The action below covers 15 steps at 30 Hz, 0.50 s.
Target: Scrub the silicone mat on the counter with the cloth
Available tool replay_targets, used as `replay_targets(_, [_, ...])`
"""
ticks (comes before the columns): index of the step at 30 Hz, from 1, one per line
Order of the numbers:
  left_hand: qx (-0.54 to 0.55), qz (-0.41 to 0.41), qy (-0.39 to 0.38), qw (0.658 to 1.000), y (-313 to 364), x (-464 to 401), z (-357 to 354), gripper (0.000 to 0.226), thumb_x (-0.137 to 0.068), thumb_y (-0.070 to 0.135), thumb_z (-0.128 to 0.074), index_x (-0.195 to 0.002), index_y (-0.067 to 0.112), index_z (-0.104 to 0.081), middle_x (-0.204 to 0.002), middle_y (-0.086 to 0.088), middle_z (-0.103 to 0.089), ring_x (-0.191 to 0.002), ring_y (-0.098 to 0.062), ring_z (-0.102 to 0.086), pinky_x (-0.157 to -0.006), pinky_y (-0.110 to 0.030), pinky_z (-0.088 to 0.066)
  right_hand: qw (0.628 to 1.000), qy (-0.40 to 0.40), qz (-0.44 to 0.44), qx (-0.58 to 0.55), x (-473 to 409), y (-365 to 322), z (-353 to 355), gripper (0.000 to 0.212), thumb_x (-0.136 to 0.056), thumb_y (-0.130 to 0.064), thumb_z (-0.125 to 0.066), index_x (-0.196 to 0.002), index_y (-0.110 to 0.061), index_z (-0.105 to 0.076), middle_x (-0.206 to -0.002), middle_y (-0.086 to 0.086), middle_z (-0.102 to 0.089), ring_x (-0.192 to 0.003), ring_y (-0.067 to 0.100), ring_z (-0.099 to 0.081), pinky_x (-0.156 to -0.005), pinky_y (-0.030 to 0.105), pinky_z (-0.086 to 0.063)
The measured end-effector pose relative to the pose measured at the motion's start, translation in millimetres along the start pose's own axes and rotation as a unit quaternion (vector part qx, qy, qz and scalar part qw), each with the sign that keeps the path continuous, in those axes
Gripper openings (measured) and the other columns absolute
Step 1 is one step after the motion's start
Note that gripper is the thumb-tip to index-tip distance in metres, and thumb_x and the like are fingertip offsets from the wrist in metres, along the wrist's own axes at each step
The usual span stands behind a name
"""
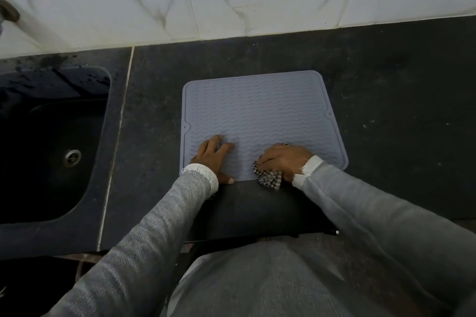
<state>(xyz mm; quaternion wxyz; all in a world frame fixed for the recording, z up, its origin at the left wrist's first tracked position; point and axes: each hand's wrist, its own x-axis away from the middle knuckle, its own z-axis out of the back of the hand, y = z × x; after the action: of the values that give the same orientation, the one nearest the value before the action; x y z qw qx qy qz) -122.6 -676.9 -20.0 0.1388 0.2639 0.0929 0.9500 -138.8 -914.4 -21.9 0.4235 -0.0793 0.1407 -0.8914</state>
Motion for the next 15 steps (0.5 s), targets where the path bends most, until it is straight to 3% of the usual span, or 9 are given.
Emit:
replay_targets(3, [-0.006,0.0,-0.003,1.0,-0.6,-1.3,0.0,0.094,-0.069,0.04,-0.08,-0.145,0.033,-0.025,-0.156,-0.002,-0.004,-0.144,-0.031,-0.007,-0.112,-0.053,-0.026,0.995,-0.034,-0.094,-0.01,26.1,16.2,13.2,0.032,-0.074,-0.01,-0.074,-0.107,-0.013,-0.07,-0.114,0.01,-0.068,-0.107,0.028,-0.062,-0.091,0.038,-0.048])
replay_targets(7, [-0.01,0.004,-0.005,1.0,0.5,-2.2,0.2,0.094,-0.068,0.039,-0.081,-0.144,0.033,-0.025,-0.156,-0.002,-0.005,-0.143,-0.031,-0.007,-0.113,-0.052,-0.027,0.993,-0.035,-0.103,-0.048,27.1,18.6,18.1,0.022,-0.073,-0.009,-0.074,-0.095,-0.01,-0.074,-0.099,0.011,-0.072,-0.092,0.03,-0.067,-0.081,0.037,-0.054])
replay_targets(10, [-0.011,0.009,-0.007,1.0,2.1,-3.4,0.3,0.095,-0.067,0.039,-0.081,-0.143,0.032,-0.026,-0.156,-0.002,-0.005,-0.143,-0.031,-0.007,-0.112,-0.053,-0.027,0.995,0.022,-0.077,-0.062,1.0,7.7,10.1,0.023,-0.07,-0.021,-0.071,-0.091,-0.01,-0.074,-0.094,0.012,-0.072,-0.086,0.031,-0.068,-0.075,0.042,-0.056])
replay_targets(15, [-0.012,0.011,-0.008,1.0,2.2,-4.0,0.0,0.096,-0.066,0.039,-0.082,-0.144,0.032,-0.025,-0.156,-0.002,-0.004,-0.143,-0.032,-0.007,-0.113,-0.052,-0.026,0.999,0.016,0.0,-0.031,-27.1,-10.0,-8.2,0.03,-0.063,-0.007,-0.075,-0.093,-0.01,-0.074,-0.096,0.011,-0.073,-0.087,0.032,-0.068,-0.072,0.047,-0.057])
